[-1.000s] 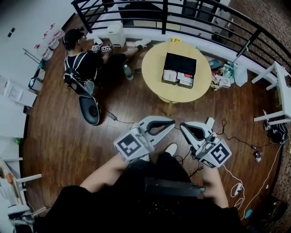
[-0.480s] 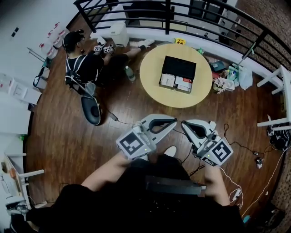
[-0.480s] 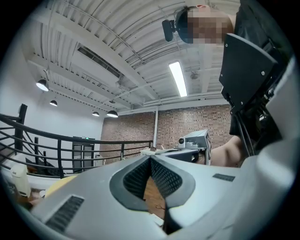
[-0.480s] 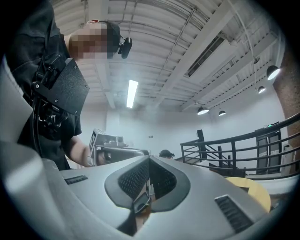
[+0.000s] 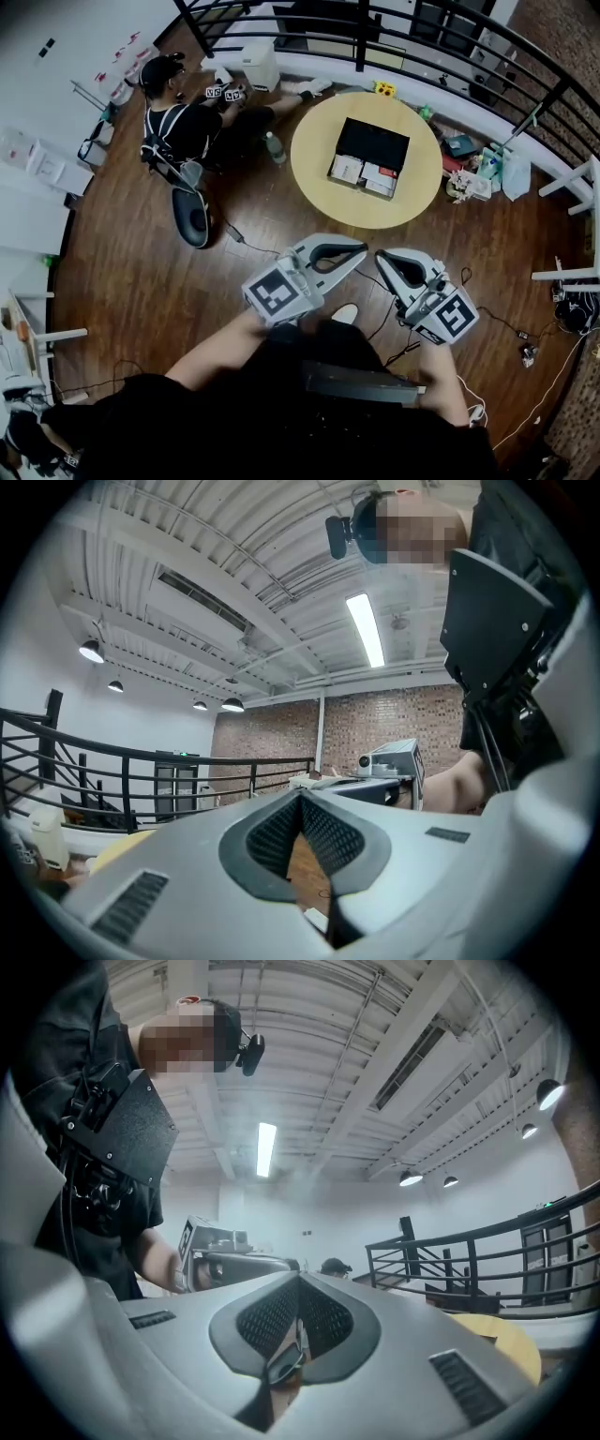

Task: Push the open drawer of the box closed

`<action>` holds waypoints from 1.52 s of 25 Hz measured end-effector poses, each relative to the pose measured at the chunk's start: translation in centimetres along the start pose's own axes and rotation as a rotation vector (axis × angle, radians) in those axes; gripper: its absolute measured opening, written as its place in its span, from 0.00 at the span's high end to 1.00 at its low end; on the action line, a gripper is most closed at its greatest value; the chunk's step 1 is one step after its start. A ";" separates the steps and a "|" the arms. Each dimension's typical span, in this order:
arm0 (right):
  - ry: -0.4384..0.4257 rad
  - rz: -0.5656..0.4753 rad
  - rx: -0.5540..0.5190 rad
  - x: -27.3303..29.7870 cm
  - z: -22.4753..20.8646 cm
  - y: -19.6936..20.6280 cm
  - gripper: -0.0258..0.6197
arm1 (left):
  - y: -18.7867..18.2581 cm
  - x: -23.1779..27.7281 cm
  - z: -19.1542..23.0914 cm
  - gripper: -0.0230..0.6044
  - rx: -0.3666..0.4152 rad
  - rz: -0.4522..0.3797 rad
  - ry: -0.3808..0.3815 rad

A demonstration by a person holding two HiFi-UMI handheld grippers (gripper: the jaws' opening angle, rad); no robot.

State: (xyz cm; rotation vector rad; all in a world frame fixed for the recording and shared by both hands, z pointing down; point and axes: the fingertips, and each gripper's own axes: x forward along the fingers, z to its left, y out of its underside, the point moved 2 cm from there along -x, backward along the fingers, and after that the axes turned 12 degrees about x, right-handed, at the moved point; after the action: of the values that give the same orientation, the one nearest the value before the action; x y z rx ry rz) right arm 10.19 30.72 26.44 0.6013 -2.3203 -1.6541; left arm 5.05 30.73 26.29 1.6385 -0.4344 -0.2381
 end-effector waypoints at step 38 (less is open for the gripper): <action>0.197 0.044 0.016 24.2 -12.2 0.1 0.97 | 6.1 -5.4 25.9 0.93 -0.013 -0.058 0.158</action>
State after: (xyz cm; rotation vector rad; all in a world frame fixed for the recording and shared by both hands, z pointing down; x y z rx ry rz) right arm -6.35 9.40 29.47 0.6786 -2.1925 -1.4862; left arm -11.15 9.11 28.71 1.6445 -0.2655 -0.1533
